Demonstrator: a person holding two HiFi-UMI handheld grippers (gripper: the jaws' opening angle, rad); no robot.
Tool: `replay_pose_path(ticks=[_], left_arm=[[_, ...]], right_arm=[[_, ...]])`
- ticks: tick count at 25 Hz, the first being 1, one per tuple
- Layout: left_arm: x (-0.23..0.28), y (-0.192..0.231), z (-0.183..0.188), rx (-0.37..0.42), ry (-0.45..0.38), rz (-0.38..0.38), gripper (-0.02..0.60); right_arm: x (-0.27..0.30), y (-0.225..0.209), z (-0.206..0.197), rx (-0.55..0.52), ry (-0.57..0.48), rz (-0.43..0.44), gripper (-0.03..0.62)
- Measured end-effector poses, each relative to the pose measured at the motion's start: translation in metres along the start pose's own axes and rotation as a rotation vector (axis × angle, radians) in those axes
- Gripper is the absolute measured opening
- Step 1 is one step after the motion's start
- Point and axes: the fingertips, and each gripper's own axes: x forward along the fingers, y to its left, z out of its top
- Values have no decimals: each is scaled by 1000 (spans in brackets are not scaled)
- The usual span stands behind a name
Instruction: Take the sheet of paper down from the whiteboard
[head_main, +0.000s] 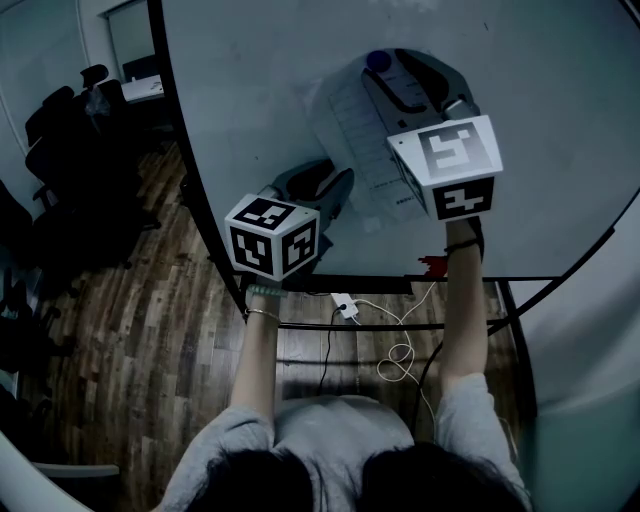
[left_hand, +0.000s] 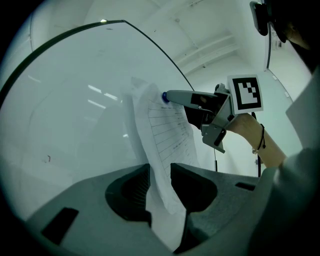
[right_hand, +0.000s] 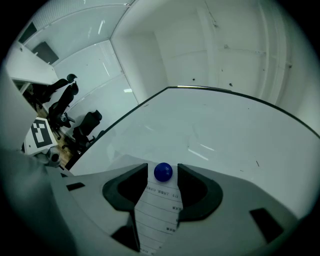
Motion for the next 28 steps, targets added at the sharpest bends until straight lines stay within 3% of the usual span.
replay_pose_path(ticks=[11,16,19,28], left_arm=[[7,5,0,-37,-45,7,110],[10,3,2,-23,-65,4,89],[10,2,0,-15,-54,1,8],[4,0,2,-45,-50,-41,5]], right_arm=[[8,-1,-6,-186,58,-110,146],[8,2,-6,-209,50,-118,123],[8,2,-7,-206,54,-116,121],[10,1,-5,-201,56,-107,120]])
